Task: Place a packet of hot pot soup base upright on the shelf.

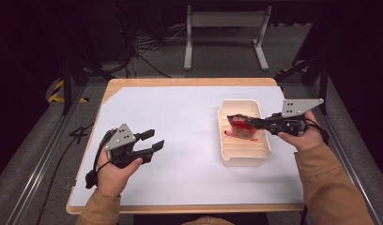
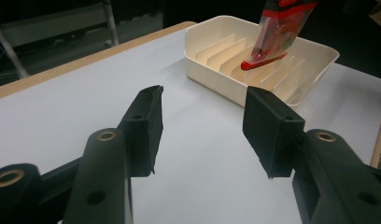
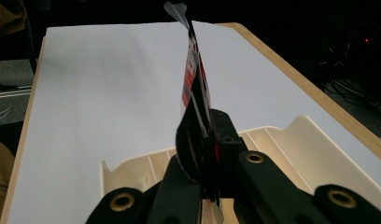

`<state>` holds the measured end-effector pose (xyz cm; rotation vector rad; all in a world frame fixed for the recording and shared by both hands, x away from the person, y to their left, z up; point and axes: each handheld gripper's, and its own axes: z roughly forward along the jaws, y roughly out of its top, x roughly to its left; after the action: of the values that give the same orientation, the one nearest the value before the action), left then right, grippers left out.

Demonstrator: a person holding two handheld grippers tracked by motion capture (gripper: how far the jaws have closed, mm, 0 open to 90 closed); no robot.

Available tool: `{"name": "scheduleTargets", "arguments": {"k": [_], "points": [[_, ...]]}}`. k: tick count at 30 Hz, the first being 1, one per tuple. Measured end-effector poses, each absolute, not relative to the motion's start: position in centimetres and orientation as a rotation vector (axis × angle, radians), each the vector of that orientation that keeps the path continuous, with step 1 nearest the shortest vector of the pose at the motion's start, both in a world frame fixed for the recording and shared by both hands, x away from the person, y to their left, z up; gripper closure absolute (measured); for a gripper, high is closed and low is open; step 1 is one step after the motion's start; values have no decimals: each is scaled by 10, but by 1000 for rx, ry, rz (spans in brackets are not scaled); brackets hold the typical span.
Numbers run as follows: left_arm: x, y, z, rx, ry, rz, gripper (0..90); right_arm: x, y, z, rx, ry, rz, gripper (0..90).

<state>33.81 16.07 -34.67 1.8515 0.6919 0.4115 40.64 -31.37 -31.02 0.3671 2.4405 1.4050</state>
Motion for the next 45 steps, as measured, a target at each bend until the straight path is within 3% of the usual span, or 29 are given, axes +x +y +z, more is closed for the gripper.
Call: {"name": "scheduleTargets", "arguments": {"k": [45], "points": [[341, 160, -352, 1859, 711, 394, 479, 410, -314, -333, 406, 2497, 1391, 884]]}}
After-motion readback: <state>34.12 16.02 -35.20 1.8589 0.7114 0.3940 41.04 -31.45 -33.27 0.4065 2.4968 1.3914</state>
